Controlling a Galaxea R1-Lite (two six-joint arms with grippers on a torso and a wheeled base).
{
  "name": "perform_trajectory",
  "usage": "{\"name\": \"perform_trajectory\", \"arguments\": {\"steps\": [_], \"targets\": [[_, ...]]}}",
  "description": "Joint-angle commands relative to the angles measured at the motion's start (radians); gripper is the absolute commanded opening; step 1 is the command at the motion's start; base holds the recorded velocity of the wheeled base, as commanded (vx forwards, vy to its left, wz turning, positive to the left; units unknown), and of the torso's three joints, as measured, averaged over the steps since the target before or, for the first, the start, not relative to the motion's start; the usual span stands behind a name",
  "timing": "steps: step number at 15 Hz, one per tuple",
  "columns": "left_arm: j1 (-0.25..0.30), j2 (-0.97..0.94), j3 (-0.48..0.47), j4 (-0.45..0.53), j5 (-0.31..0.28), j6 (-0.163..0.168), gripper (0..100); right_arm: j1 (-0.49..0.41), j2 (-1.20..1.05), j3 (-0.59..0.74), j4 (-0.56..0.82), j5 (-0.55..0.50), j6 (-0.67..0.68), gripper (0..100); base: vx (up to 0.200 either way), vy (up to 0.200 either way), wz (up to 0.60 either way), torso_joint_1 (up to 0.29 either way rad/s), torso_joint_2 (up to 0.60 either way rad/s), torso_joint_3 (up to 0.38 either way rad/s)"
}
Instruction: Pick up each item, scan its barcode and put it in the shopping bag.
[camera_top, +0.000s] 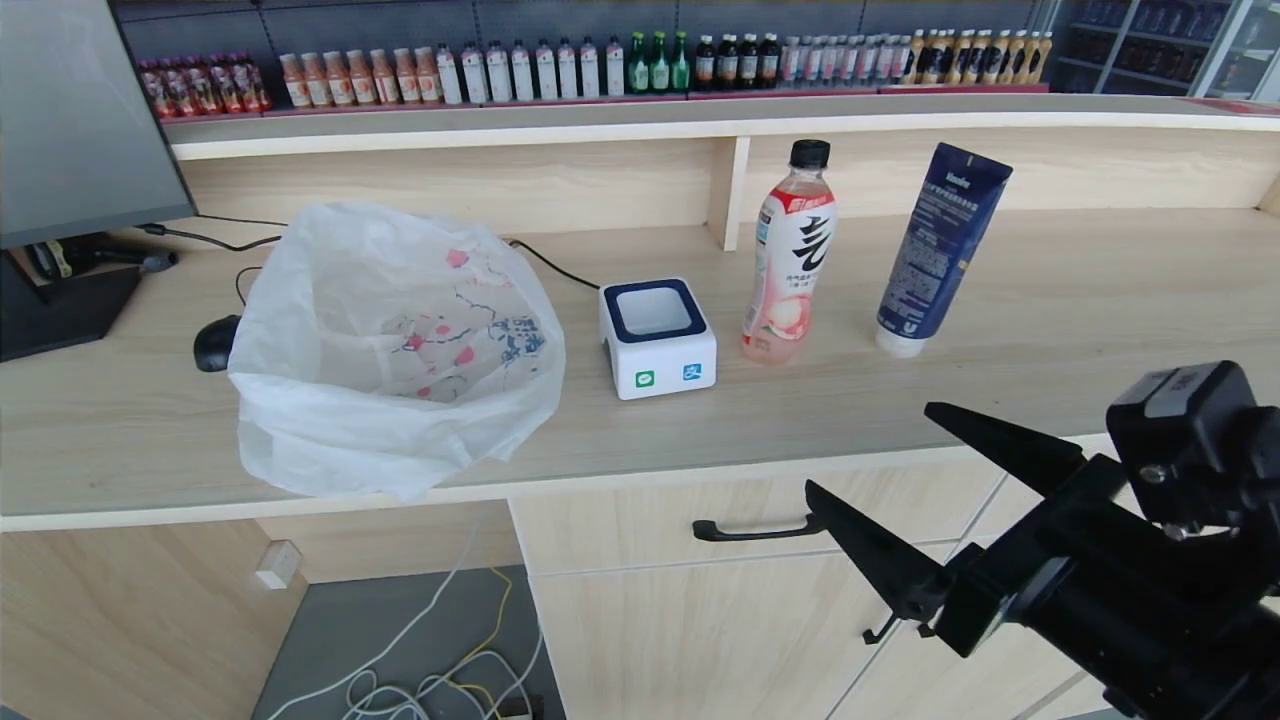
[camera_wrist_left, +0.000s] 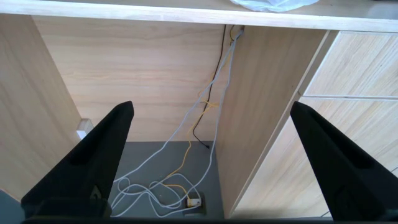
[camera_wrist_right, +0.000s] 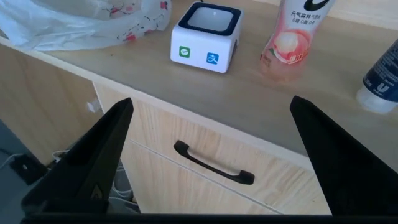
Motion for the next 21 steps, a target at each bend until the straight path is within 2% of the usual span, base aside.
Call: {"name": "perform_trajectory", "arguments": {"steps": [1,7,9,12,14,17,21], "targets": [[0.0,0.0,0.0,0.0,0.0,0.0,100,0.008,0.043,-0.051,-0.002,-0.041,0.03,100,0.0,0.0,0.0,0.0,0.0,0.0],[0.0,0.0,0.0,0.0,0.0,0.0,100,0.003,0.159,-0.18,-0.012,-0.072,0.039,100,0.0,0.0,0.0,0.0,0.0,0.0],[0.0,0.0,0.0,0.0,0.0,0.0,100,-0.028,0.234,-0.238,-0.064,-0.076,0.041,100,0.0,0.0,0.0,0.0,0.0,0.0],[0.0,0.0,0.0,0.0,0.0,0.0,100,-0.069,0.349,-0.324,-0.216,-0.118,0.039,100,0.0,0.0,0.0,0.0,0.0,0.0],[0.0,0.0,0.0,0.0,0.0,0.0,100,-0.109,0.355,-0.332,-0.216,-0.112,0.036,100,0.0,0.0,0.0,0.0,0.0,0.0],[0.0,0.0,0.0,0.0,0.0,0.0,100,-0.112,0.371,-0.361,-0.216,-0.107,0.039,100,0.0,0.0,0.0,0.0,0.0,0.0],[0.0,0.0,0.0,0.0,0.0,0.0,100,-0.169,0.397,-0.372,-0.213,-0.044,0.039,100,0.0,0.0,0.0,0.0,0.0,0.0]]}}
